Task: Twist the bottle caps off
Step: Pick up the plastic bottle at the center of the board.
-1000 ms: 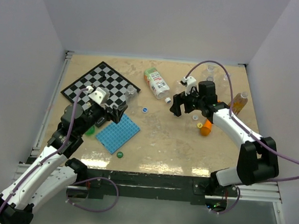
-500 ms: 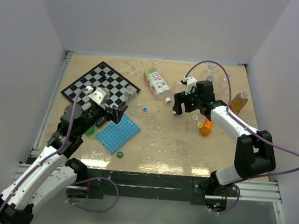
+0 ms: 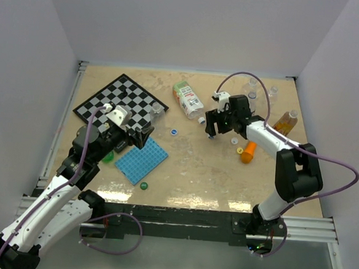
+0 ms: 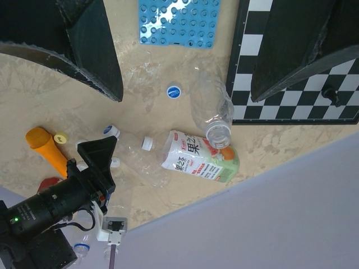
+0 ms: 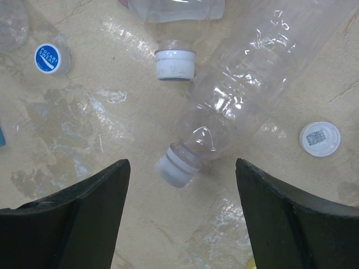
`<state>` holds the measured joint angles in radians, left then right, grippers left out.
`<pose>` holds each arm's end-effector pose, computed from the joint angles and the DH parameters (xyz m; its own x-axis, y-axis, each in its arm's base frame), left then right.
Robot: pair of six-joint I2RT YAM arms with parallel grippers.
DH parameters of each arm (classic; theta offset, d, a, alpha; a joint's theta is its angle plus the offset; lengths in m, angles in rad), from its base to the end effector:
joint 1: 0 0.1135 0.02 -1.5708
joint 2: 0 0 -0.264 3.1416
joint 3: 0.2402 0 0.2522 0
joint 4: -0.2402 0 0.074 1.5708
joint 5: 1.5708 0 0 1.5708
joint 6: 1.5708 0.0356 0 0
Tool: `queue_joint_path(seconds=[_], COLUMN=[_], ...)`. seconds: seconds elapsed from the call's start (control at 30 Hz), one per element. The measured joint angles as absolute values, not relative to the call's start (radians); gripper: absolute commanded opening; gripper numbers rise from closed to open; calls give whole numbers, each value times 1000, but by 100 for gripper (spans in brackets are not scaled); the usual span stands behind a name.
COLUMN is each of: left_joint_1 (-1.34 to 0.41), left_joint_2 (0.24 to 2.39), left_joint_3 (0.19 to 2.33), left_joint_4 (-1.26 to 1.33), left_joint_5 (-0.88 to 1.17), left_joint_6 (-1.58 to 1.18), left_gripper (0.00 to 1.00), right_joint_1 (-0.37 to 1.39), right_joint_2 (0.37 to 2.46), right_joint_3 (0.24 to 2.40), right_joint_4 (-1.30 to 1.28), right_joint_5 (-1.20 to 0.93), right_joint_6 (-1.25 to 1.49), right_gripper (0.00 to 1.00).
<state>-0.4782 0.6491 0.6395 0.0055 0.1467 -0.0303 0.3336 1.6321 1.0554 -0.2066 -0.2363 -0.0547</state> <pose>0.1436 -0.0803 0.3303 -0.0214 -0.0227 -0.9995 0.5846 0.8107 -0.0309 0.3291 0.1229 0.2171 -0.6398 -0.2780 -0.7166 -0.5108 0.8504 0.1262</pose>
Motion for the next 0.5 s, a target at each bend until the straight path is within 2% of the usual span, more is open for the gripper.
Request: queue_joint_path(seconds=[0.5], left_joint_1=[-478], left_joint_2=[648], left_joint_3=[640], left_joint_4=[6], left_joint_5=[153], left_joint_6=[-30], left_gripper=[100], right_joint_1=[336], right_joint_2=[1776], right_joint_3=[1114], right_joint_4=[-219], right_joint_5=[-166], right_joint_6=[-25], right_gripper=[79])
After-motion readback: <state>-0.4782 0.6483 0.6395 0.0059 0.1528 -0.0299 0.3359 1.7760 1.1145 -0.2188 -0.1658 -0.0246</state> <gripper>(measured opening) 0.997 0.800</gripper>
